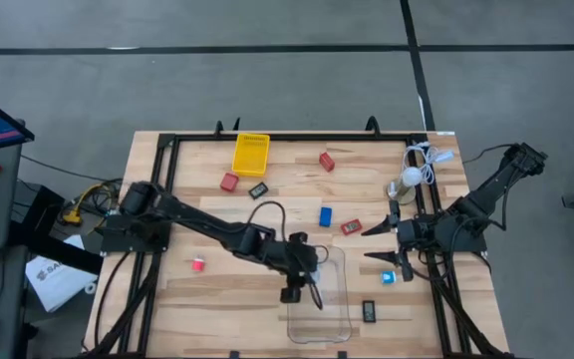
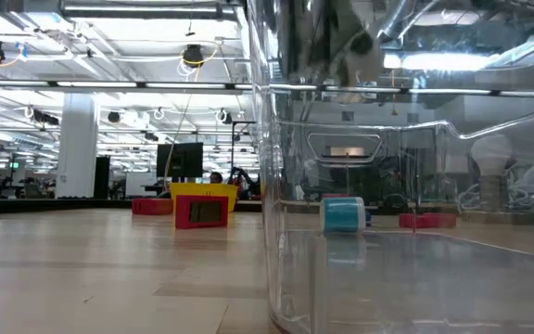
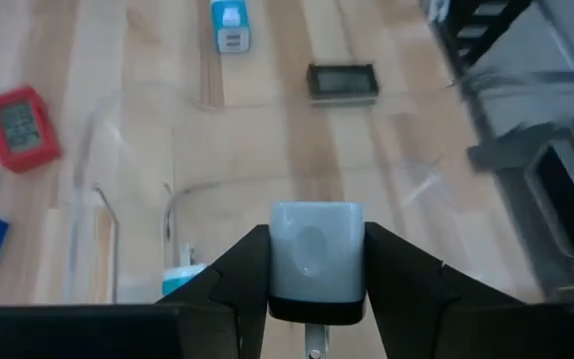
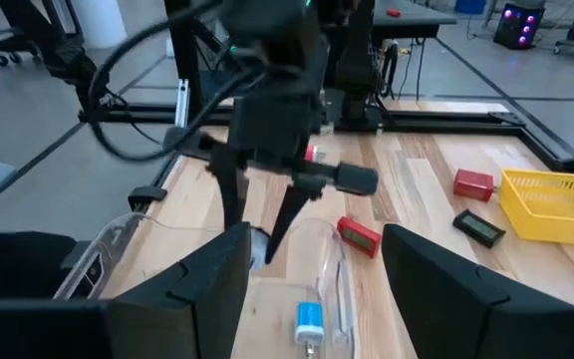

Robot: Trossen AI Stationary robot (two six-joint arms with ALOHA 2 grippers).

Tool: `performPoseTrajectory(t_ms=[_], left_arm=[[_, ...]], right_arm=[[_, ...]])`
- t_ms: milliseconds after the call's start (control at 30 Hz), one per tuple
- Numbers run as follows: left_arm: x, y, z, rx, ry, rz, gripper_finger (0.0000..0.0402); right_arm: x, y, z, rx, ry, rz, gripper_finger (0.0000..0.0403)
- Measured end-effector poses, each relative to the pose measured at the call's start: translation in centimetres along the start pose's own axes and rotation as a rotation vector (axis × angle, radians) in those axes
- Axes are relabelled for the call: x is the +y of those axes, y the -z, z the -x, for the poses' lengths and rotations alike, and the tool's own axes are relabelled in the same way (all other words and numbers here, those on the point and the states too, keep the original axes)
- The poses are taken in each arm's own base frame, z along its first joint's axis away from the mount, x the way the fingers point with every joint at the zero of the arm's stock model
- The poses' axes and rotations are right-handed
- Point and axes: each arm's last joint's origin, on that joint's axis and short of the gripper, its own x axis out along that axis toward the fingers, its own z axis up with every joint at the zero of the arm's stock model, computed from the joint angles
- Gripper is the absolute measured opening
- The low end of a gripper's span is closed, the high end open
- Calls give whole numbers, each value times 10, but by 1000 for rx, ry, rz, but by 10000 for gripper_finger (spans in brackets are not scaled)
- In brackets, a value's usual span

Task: Pick & Place Office items
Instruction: Put the white power adapter into the clear bin

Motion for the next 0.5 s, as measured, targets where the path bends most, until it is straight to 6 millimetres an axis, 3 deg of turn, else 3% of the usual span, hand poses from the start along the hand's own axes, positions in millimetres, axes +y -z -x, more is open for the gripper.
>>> performPoseTrajectory(t_ms=[233,500], left_arm=[[-12,8,-25,70,-58,-7,131],[-15,16,-35,99,-145,8,131]], right_arm=[[0,0,0,4,1,3,221],[0,1,0,6,1,4,221]])
